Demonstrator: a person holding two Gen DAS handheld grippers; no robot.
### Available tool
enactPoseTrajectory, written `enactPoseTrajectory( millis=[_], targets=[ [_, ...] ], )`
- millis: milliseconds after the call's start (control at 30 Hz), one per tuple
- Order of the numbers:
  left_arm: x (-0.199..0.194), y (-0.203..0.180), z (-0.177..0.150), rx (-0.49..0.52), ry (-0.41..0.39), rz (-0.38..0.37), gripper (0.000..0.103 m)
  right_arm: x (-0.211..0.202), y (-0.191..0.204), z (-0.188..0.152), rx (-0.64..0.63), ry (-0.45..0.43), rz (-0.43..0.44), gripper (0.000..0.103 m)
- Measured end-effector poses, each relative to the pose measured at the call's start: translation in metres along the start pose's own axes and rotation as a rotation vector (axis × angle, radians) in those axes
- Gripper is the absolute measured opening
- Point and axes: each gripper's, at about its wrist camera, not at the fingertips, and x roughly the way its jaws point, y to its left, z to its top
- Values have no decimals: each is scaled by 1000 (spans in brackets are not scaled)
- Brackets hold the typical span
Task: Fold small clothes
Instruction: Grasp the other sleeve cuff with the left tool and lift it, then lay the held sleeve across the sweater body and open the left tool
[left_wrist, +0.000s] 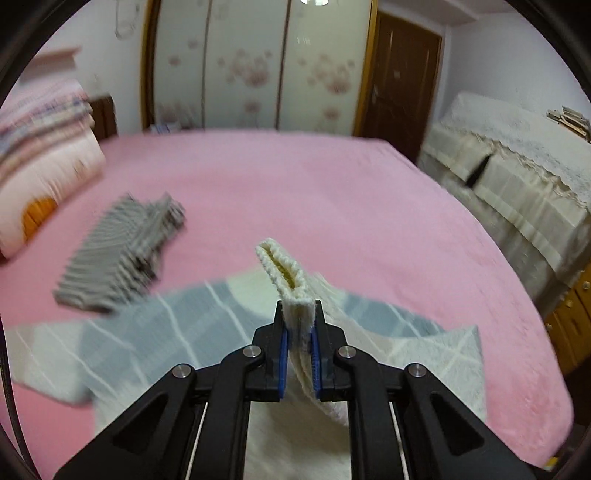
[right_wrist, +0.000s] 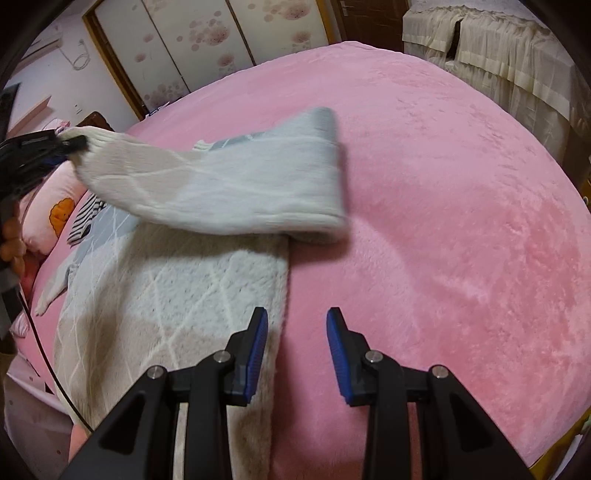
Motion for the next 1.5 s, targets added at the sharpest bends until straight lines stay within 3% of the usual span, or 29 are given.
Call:
enactPoseTrajectory(
  millis=[133,400,767,833,933,1167,1333,1467,1500],
  targets=[
    [6,30,9,9,-58,85,8,7,1,3,-14,3,-13,33],
    [56,87,-7,-96,57,123,8,26,2,27,-25,-10,2,33],
    [84,80,-18,-122,100,96,8,65,14,63,-21,-4,-14,33],
    [85,81,-17,-116,90,95,8,65,11,64,3,-31,-32,22],
    [91,91,-21,-148,92,117,8,63,6,58,36,-57,-35,19],
    [125,125,-63,-192,220,174,10,68,3,50,47,-42,-45,18],
    [135,131,-82,-191,261,188,24,68,6,51,21,-20,-56,20],
    [132,137,-77,-242,305,144,60,54,8,52,1,19,-26,28],
    [129,138,-75,-248,307,135,61,47,8,53,-6,21,-8,29]
  ],
)
